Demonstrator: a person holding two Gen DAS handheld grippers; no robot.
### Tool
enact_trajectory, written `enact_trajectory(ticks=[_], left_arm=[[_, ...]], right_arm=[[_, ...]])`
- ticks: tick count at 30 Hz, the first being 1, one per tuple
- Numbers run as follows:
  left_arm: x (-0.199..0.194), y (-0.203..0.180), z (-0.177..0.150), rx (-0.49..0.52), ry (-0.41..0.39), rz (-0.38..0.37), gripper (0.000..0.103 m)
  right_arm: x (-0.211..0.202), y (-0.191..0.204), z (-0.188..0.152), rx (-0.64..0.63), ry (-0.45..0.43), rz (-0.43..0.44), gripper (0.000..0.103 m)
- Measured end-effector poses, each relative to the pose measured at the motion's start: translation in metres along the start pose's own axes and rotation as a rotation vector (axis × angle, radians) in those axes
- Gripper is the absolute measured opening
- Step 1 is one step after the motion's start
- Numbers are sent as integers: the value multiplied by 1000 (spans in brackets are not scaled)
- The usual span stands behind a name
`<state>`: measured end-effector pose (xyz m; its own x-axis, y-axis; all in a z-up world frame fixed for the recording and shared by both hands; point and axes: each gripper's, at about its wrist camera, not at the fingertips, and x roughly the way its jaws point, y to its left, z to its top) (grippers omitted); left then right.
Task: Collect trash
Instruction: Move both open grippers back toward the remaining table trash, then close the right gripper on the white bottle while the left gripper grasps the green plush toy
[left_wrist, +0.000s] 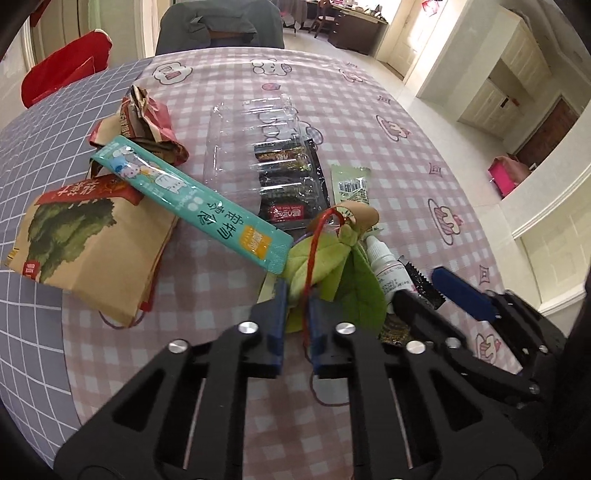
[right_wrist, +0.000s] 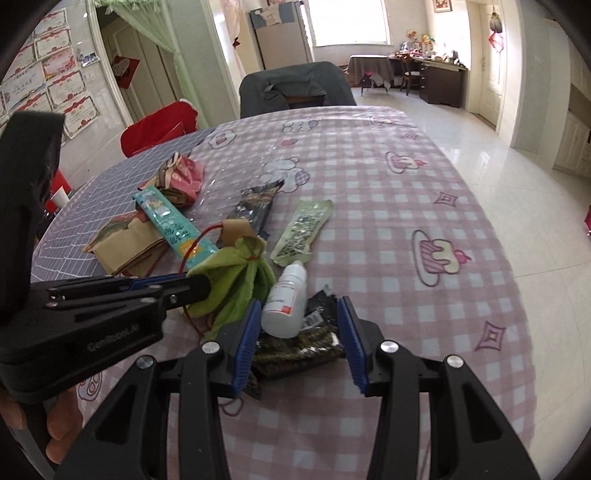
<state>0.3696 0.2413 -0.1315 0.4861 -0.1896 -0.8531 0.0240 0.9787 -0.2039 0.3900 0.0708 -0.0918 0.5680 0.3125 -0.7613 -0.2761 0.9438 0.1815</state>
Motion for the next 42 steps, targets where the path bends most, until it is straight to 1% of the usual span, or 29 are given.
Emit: enact_trajectory(ticks=[3,4,5,6,10,15,19,28,33,39,41,42], left_arm=[[-4,3,-1,-3,-8,-3,6],[-5,4,-1,-4,-11,-4,6],[-6,4,-2,-5,-12,-4,5],[-8,4,-2,-2,-16,-7,5],[-20,2,-4,-4,-42,-19,5],[-43,-10,-5,7,-85,-40,4],[-65,-22,-8,19,-127,-53,4],[-116,-69,-21,96,-213,-70,4],[-130,-99,-29,133,-233,-78,4],[-143,-147,-41,209,-259,-93,4],[-143,-163,-44,242,-254,-77,4],[-139,-168,-45,257,-235,-60,4]], right_arm=[[7,6,1,-20,13,4,41],[9,8,1,-27,19,5,39],[11,8,0,-31,24,5,28],[13,9,-1,-35,29,-1,27],[6,7,-3,-36,11,-12,26],[-18,1,-4,-9,-43,-8,25],[-46,-3,-6,6,-90,-1,25],[-101,-15,-20,40,-170,10,25],[-134,-31,-33,68,-215,8,25],[-162,-57,-50,115,-254,-3,25],[-170,-67,-57,132,-259,-5,25],[-172,-73,-61,141,-255,-4,25]])
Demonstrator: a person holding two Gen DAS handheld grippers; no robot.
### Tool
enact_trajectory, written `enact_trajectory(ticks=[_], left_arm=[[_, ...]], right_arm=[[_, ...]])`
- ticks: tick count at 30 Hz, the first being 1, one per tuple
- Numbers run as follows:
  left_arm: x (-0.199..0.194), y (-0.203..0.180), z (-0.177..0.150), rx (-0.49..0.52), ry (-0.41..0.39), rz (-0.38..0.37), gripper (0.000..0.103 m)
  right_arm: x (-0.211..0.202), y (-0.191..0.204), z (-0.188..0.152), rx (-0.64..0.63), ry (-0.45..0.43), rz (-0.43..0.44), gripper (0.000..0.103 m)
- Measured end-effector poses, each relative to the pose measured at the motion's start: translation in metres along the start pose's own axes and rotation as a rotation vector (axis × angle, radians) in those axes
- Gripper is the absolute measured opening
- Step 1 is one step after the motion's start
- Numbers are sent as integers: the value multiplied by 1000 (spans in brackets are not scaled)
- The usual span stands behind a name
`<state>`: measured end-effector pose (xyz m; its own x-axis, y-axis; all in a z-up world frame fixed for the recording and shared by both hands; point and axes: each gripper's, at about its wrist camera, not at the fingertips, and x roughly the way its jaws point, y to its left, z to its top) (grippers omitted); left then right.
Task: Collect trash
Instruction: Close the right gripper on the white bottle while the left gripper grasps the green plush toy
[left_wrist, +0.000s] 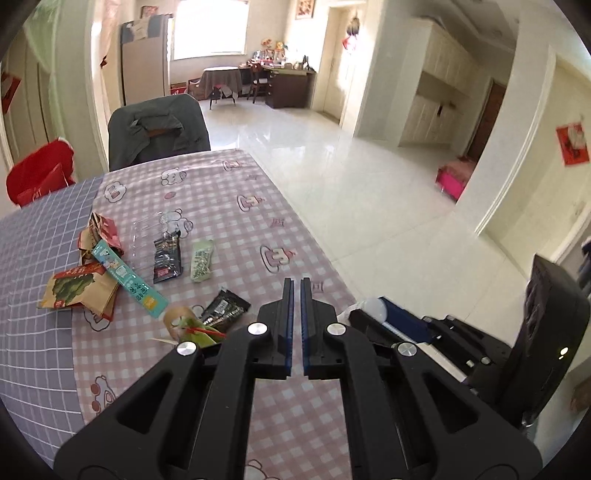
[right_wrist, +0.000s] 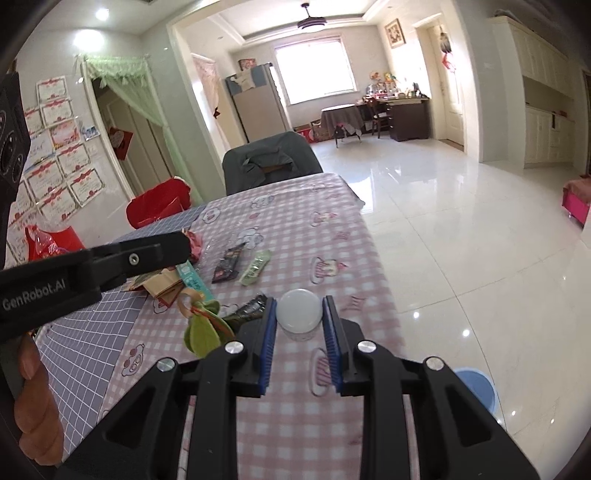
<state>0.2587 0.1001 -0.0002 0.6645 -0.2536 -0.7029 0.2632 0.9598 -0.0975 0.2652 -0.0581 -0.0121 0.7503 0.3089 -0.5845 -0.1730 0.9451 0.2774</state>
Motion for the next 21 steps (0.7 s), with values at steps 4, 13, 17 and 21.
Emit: enact_trajectory(ticks=[4,13,17,21], left_arm=[[12,2,-12,16,16,98,5],[42,59,-38,-72,103,149,57],[48,80,-41,-98,124,147,57],[62,94,-46,-113,153,148,57]], right_arm=[[-1,-9,-7,10,15,0,25],[36,8,-14,-4,70,46,24],[55,26,-13,-24,92,62,24],[70,40,-12,-43,108,72,24]])
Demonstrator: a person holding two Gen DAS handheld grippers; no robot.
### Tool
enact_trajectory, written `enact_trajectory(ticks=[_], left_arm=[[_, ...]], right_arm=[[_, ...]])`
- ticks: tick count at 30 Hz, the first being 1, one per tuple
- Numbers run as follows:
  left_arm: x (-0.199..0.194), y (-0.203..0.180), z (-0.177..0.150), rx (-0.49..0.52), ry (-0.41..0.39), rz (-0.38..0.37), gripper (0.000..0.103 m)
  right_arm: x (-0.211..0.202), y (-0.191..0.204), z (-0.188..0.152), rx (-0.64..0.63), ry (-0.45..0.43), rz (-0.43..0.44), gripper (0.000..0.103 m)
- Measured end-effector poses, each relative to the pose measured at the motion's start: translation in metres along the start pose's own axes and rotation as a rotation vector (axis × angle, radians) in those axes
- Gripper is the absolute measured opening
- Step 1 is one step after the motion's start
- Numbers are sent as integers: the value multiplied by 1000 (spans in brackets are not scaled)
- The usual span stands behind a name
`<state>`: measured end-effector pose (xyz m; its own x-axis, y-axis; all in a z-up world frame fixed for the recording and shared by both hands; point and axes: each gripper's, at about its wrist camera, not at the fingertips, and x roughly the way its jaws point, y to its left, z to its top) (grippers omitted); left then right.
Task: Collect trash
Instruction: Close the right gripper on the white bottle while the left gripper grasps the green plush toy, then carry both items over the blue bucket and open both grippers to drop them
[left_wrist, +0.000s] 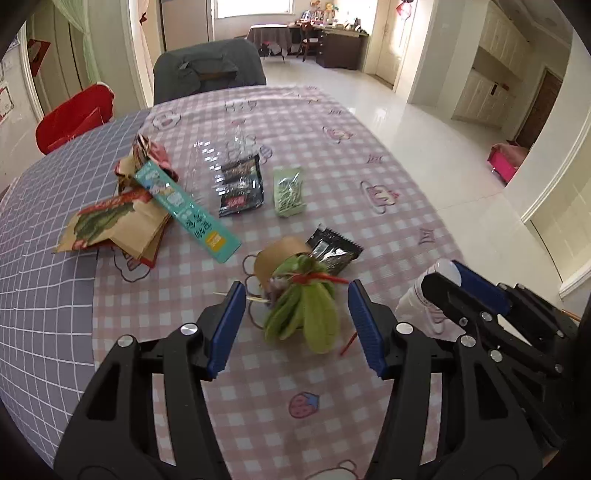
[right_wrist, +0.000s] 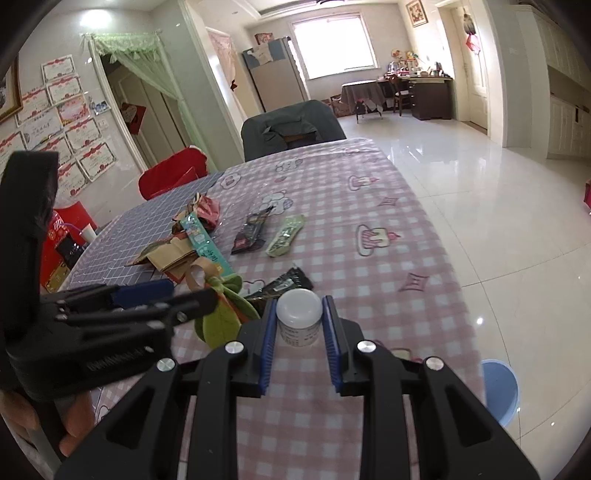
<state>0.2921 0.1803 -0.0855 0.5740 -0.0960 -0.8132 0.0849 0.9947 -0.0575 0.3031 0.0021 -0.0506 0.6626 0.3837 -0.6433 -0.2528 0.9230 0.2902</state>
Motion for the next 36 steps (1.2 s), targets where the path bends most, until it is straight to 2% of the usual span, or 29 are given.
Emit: enact_trajectory(ticks=[2,5,8,10,17,23,29,36], left_arm=[[9,2,-1,-2,17,-4,57],[21,3,-1,1,35,-5,50],[34,4,-1,-1,69,-18,30],[35,3,-2,-2,64,-23,16],[2,-2,5,-17,-32,-14,15],[-30,-28,13,14,-77,-55,15],[-40,-84,15,87,-86,-88,15],[-29,-175,12,212,-54,-138,15]], right_arm=[[5,4,2,-7,4,-1,24],[12,7,3,-13,12,0,24],[16,9,4,-16,18,-4,24],[17,7,3,-18,21,-6,24],[2,0,7,-3,-18,-7,24],[-35,-12,11,20,-83,-15,24],[-72,-43,3,62,-131,-53,24],[-113,-108,-18,159,-177,-114,24]])
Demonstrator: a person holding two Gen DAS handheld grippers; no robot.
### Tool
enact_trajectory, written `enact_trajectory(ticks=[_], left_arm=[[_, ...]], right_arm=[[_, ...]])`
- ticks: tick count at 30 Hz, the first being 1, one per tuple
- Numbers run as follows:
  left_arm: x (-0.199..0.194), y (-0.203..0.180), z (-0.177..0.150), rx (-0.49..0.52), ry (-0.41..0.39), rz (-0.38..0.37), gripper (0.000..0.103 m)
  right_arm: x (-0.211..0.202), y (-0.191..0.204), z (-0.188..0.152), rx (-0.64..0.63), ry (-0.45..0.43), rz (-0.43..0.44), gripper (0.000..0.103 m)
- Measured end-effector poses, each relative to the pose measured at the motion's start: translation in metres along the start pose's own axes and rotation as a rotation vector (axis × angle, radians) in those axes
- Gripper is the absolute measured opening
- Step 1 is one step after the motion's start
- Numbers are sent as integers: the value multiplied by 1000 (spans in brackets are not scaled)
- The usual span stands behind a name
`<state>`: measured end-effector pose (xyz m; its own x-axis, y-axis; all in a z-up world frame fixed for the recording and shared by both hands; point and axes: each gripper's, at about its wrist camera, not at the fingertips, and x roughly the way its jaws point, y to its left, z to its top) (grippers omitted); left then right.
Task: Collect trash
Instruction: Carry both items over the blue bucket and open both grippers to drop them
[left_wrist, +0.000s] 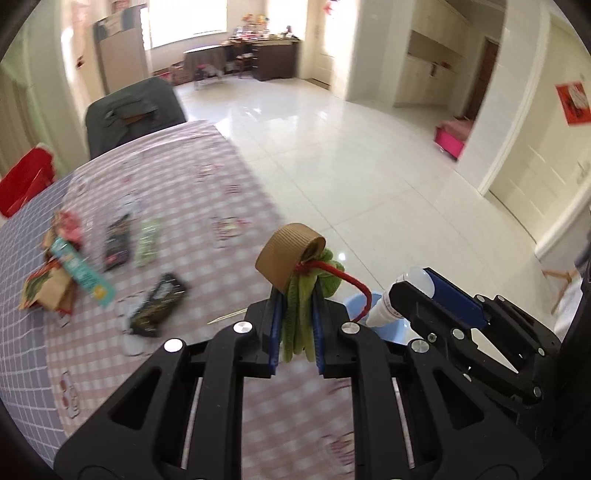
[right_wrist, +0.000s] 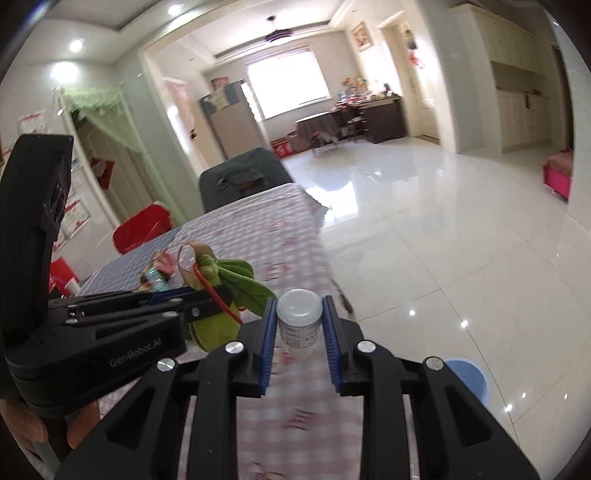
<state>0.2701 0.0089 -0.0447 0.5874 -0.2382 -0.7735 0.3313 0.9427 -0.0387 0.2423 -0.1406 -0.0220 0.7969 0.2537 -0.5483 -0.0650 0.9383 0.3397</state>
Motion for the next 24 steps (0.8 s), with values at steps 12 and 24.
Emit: enact_trajectory(ticks=[12,24], left_arm=[[66,-123,18,158,77,-71,15],[177,-180,18,193,281,-156,15]], right_arm=[[-20,-123,-13,157,-32,-129,24],[7,-214,-43,272,25,-240,24]])
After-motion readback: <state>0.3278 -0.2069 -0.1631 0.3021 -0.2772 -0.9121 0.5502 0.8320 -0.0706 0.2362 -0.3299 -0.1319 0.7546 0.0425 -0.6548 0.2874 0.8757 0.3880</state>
